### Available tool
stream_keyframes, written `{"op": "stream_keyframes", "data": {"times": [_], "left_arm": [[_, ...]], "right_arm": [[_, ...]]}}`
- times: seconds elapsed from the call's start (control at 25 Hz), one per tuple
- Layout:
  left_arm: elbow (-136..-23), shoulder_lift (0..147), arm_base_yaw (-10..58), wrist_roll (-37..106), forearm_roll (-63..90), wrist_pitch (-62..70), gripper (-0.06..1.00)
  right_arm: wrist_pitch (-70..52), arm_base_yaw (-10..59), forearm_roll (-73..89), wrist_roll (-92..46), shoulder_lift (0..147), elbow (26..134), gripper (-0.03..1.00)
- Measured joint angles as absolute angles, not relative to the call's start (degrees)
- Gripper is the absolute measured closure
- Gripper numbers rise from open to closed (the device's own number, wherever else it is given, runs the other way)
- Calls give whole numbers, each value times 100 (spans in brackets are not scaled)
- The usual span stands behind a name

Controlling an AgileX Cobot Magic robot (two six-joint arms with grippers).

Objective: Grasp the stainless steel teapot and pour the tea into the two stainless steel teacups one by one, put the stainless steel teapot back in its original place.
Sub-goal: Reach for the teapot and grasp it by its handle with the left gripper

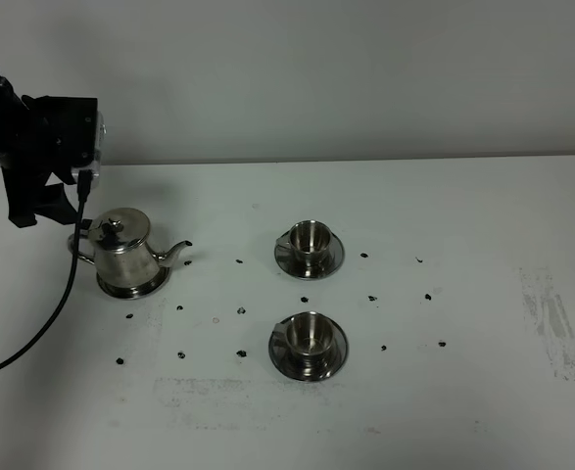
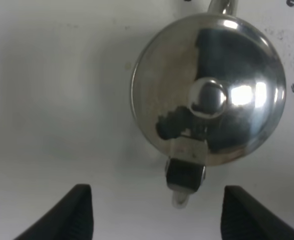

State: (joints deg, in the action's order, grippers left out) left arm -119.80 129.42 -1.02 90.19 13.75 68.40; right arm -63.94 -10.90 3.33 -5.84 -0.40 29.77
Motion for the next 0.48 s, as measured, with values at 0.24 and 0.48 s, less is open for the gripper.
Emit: {"op": "stream_keyframes", "data": {"times": [0.24, 0.48], "left_arm": [[-11980, 12942, -187, 8837, 1182, 6840, 41], [-11980, 12942, -256, 8453, 1178, 6499, 47]], "right_arm": [[-6394, -1090, 333, -584, -40, 2977, 76], [-6394, -1090, 333, -584, -40, 2977, 76]]}}
